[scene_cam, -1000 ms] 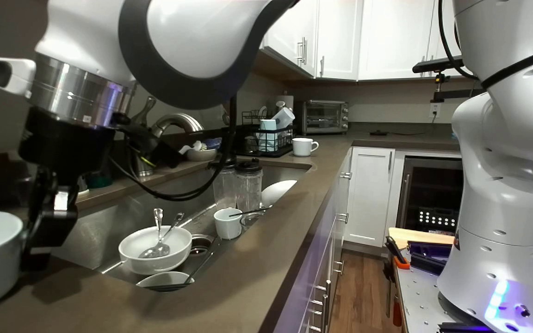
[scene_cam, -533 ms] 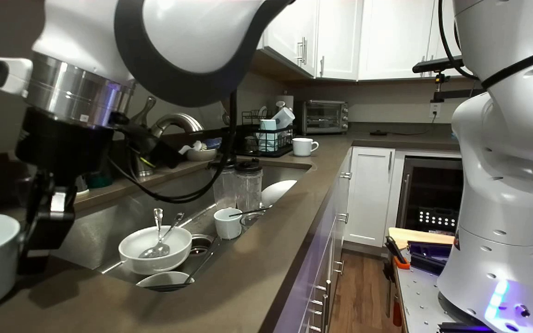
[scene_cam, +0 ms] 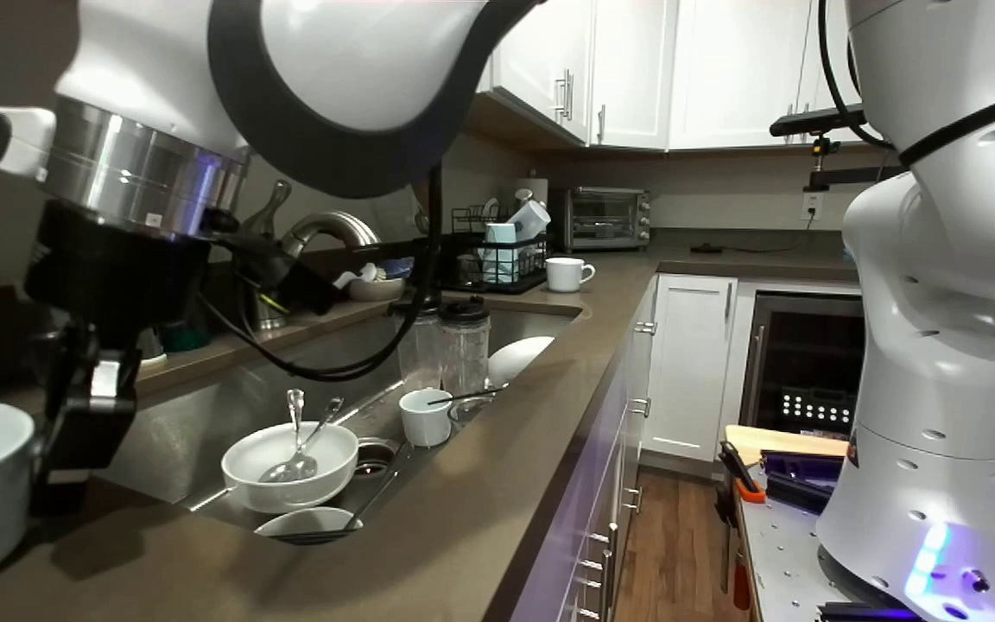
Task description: Get the cup on the left and pour the water in the sink, and put it on the left side of the sink
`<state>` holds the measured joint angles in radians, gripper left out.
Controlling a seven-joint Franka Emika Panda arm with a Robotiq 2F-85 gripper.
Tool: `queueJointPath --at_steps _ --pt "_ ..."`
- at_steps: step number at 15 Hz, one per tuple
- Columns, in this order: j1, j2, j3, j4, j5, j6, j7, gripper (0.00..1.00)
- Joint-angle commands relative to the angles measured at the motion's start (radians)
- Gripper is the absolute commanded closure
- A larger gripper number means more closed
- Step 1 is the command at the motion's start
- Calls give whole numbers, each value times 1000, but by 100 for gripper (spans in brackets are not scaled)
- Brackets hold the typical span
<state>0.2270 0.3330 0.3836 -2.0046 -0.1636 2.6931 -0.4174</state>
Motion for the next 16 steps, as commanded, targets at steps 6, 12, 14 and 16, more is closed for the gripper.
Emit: queueJointPath --at_steps 6,12,14,16 --pt "16 -7 23 24 50 -54 -6 94" --pt "47 -4 27 72 81 -192 18 94" --pt "61 -2 15 93 72 -243 38 94" --pt "69 0 12 109 72 -280 46 94"
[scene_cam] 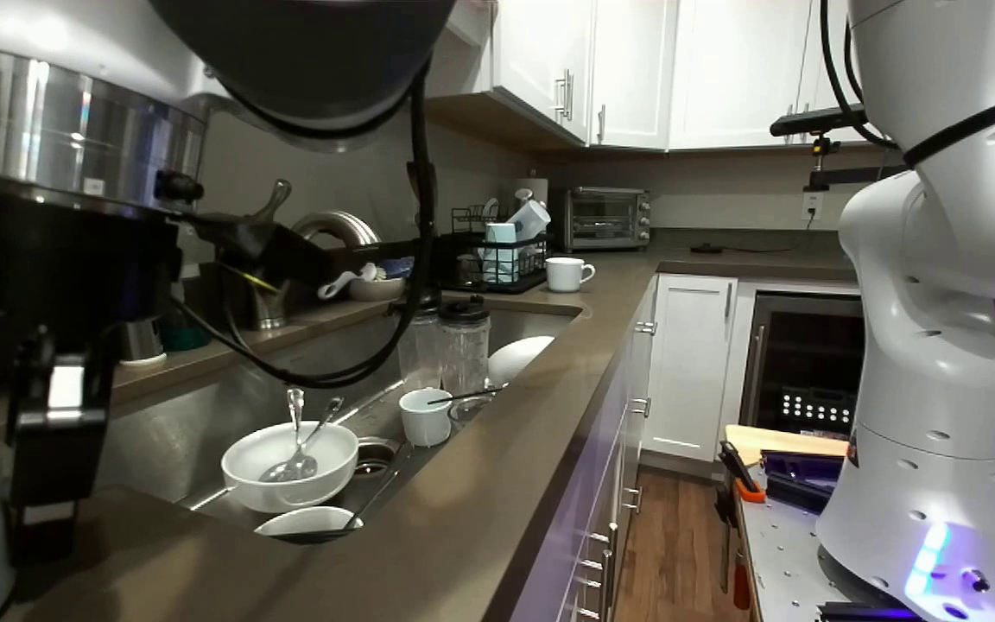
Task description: Get the cup on the left and pour the water in the sink, and put it on the left side of the sink
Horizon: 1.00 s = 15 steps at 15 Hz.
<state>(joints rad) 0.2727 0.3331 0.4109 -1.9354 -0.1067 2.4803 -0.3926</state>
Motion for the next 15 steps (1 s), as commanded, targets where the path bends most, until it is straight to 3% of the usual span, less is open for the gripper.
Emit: queueJointPath --at_steps 1,3,5,13,15 --pt "28 0 -19 47 13 -82 25 93" --pt "34 0 -22 57 11 -107 28 64" --pt "42 0 -27 63 7 -116 34 57" --pt "71 -13 -49 68 -20 -139 82 4" --pt "79 -25 -60 59 -30 -147 111 0"
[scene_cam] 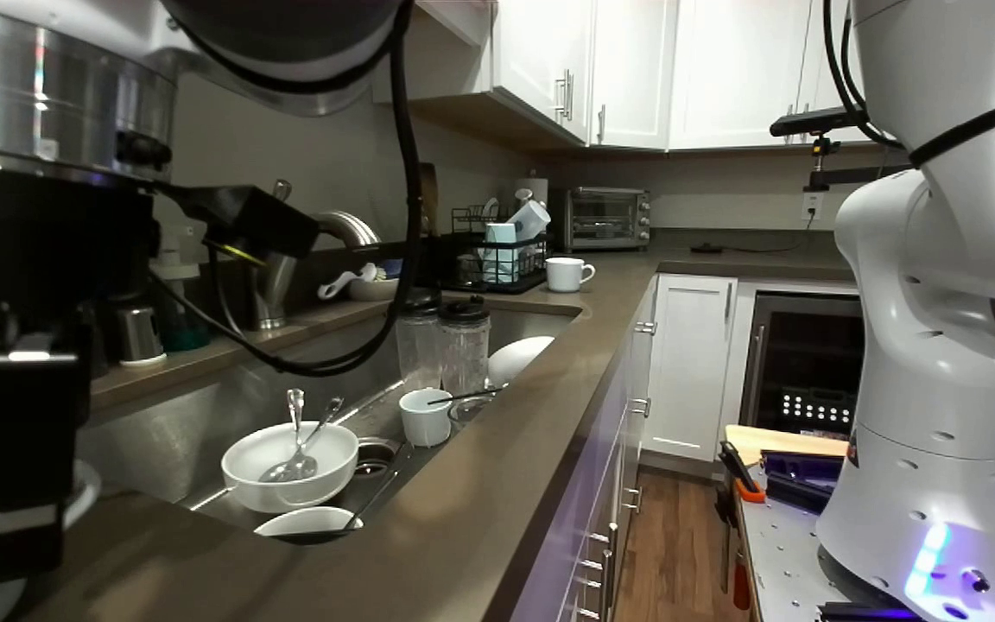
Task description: Get the cup on the left and pour the water in the sink, and put it on the left side of the sink
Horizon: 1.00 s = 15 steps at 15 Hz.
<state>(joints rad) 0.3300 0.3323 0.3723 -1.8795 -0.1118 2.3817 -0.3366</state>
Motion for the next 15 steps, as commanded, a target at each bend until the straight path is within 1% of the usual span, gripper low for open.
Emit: queueJointPath --at_steps 1,9,15 --pt "27 -29 -28 -4 -34 -54 75 0" --pt "45 -98 -57 -48 -94 -103 202 0" --pt "42 -199 -62 -139 -135 -84 313 0"
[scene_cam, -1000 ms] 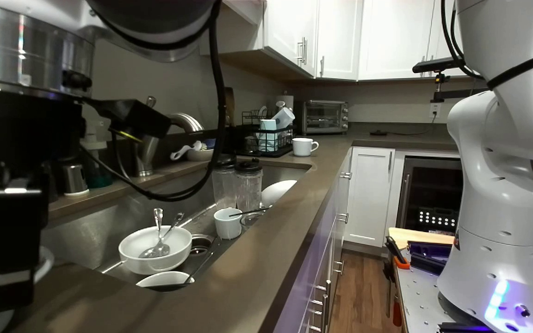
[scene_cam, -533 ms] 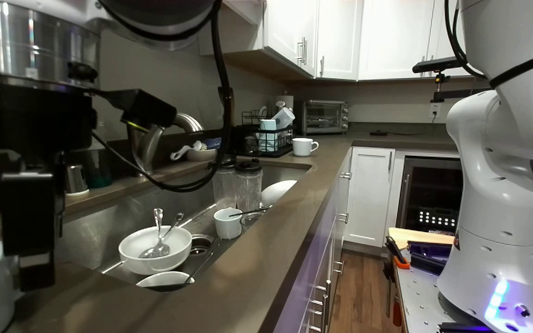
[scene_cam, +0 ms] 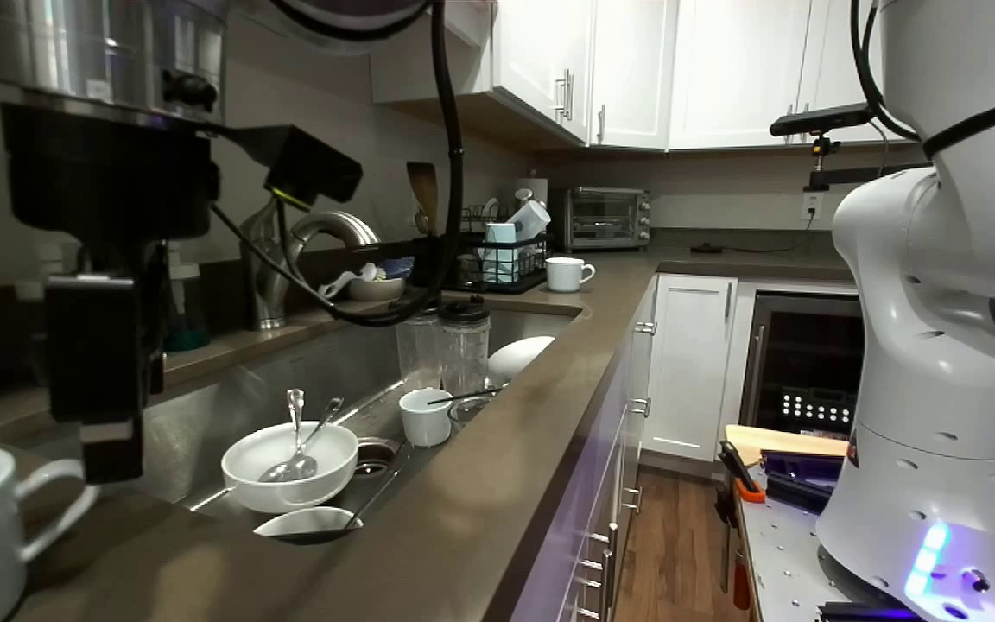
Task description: Get the cup on the left and pour the water in the sink, and put it on the left side of the sink
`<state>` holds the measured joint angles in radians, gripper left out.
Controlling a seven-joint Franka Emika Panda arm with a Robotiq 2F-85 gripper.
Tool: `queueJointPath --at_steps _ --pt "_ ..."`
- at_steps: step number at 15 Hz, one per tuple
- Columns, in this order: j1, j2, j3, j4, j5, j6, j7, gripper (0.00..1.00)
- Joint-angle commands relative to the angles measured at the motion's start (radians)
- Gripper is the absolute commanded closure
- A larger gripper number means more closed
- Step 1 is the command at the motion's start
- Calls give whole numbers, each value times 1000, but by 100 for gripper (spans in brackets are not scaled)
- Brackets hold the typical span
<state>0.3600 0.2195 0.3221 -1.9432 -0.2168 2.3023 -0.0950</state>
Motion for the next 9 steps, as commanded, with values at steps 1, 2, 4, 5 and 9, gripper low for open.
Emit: queueJointPath --at_steps 1,2,4,5,9 --pt "11 -107 -12 -96 -36 -1 91 0" --pt "9 -130 -11 -116 -40 2 116 0" --pt "3 -186 -9 -167 -44 13 159 0" --pt "1 -215 -7 -194 -48 21 183 0" --pt "-9 -360 5 -316 -52 68 290 0"
